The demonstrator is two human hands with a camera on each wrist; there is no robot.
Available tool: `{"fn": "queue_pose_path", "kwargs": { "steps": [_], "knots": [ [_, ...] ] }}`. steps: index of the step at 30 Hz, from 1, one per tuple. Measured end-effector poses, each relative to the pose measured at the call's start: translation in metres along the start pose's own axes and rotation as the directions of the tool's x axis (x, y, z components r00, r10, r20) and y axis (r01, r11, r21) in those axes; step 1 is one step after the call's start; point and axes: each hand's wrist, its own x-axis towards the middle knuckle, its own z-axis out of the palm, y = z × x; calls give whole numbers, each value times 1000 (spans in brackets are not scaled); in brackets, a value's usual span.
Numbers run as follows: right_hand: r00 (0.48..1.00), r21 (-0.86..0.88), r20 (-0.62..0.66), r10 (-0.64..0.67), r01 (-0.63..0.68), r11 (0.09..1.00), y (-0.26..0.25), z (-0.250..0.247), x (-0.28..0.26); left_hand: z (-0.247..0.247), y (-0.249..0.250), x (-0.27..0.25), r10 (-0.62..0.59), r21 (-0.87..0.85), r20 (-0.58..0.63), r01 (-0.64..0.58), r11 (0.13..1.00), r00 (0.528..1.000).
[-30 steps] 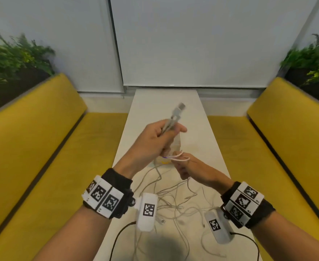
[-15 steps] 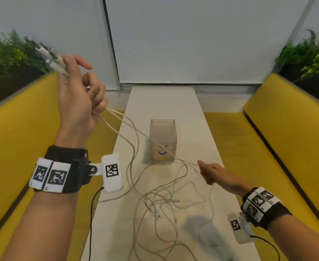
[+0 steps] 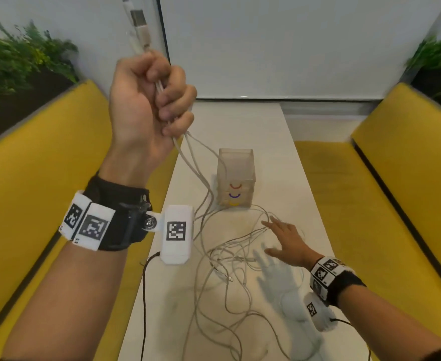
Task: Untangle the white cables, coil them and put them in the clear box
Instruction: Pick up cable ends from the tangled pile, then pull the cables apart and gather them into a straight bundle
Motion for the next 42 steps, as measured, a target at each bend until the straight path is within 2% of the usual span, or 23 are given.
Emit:
{"fn": "queue_pose_path", "kwargs": {
  "steps": [2, 3, 5, 6, 8, 11, 13, 15, 17, 18, 20, 22, 23, 25, 29, 32, 35, 37, 38, 40, 42],
  "knots": [
    [991, -178, 128, -37, 59, 982, -7, 8, 10, 7, 8, -2, 26, -39, 62, -24, 999, 998],
    [986, -211, 162, -29, 63, 975, -9, 10, 12, 9, 13, -2, 50, -48, 88, -46, 998, 995],
    [990, -57, 140, -19, 27, 998, -8, 13, 16, 9, 25, -2, 108, -32, 102, -106, 994, 989],
    [995, 55, 99, 19, -25, 998, -3, 12, 16, 6, 31, -2, 138, -10, 89, -138, 990, 986],
    [989, 128, 42, 142, -146, 981, 12, 4, 16, -2, 40, -3, 175, 58, 47, -177, 982, 983],
    [938, -11, 54, 342, -342, 939, 38, -10, 10, -11, 39, -3, 160, 89, 12, -161, 983, 987],
    [912, -174, 115, 394, -372, 912, 38, -15, 10, -15, 37, -5, 142, 110, -26, -138, 984, 990],
    [935, -321, 88, 342, -299, 899, 32, -10, 11, -16, 32, -8, 122, 131, -50, -115, 985, 991],
    [993, -210, -49, 105, -113, 971, 15, -2, 12, -17, 27, -9, 97, 149, -54, -88, 985, 994],
    [994, -133, -98, -42, 29, 991, 4, 2, 15, -18, 24, -9, 81, 150, -56, -72, 986, 995],
    [978, -58, -26, -207, 205, 977, -18, 14, 24, -18, 20, -8, 56, 151, -62, -46, 987, 996],
    [970, -73, 148, -193, 206, 976, -36, 32, 33, -17, 18, -6, 40, 153, -58, -31, 988, 998],
    [967, -114, 190, -172, 196, 974, -42, 43, 39, -17, 18, -6, 34, 156, -50, -25, 987, 998],
    [974, -199, 190, -126, 164, 966, -44, 63, 49, -17, 17, -5, 19, 167, -34, -13, 986, 999],
    [973, -427, 222, -62, 154, 891, -36, 91, 55, -23, 14, -5, -2, 193, -7, 4, 981, 1000],
    [977, -428, 214, -4, 98, 898, -32, 90, 51, -29, 9, -7, -15, 275, -6, 16, 961, 1000],
    [974, -188, 224, -21, 64, 980, -38, 53, 47, -35, 1, -8, -51, 439, 38, 29, 898, 998],
    [957, 37, 283, -73, 65, 997, -51, 10, 40, -36, -6, -9, -93, 563, 47, 50, 825, 995],
    [942, 89, 322, -98, 73, 993, -59, -13, 37, -36, -11, -9, -108, 626, 38, 61, 778, 993],
    [932, 52, 325, -160, 151, 987, -75, -58, 32, -36, -20, -9, -112, 740, 34, 50, 671, 993],
    [953, 56, 215, -215, 208, 977, -91, -97, 25, -39, -31, -7, -135, 802, 62, 31, 597, 989]
  ]
}}
